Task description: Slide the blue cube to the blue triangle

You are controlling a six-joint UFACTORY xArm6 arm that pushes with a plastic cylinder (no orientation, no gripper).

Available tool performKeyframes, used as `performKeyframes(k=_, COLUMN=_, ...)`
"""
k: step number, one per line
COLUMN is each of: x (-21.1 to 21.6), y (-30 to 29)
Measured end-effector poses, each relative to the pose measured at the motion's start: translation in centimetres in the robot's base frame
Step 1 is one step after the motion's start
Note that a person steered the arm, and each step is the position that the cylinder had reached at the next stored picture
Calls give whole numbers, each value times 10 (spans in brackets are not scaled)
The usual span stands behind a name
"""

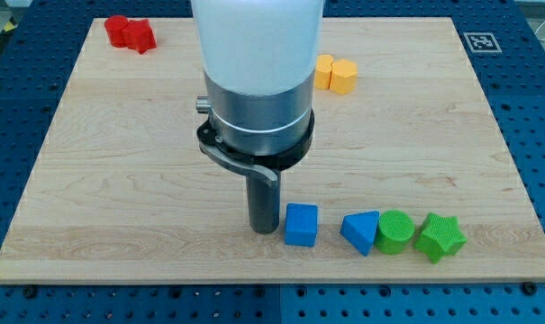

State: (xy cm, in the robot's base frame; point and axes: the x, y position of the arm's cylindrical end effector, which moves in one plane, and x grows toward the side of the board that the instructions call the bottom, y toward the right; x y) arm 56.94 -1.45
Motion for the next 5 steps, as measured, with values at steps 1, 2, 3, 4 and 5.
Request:
performKeyframes(k=1, x=6, y=8)
performKeyframes(k=2, x=6, y=15)
performKeyframes(k=3, x=6, y=17)
performKeyframes(k=4, x=6, y=18)
performKeyframes(k=5, x=6, y=20)
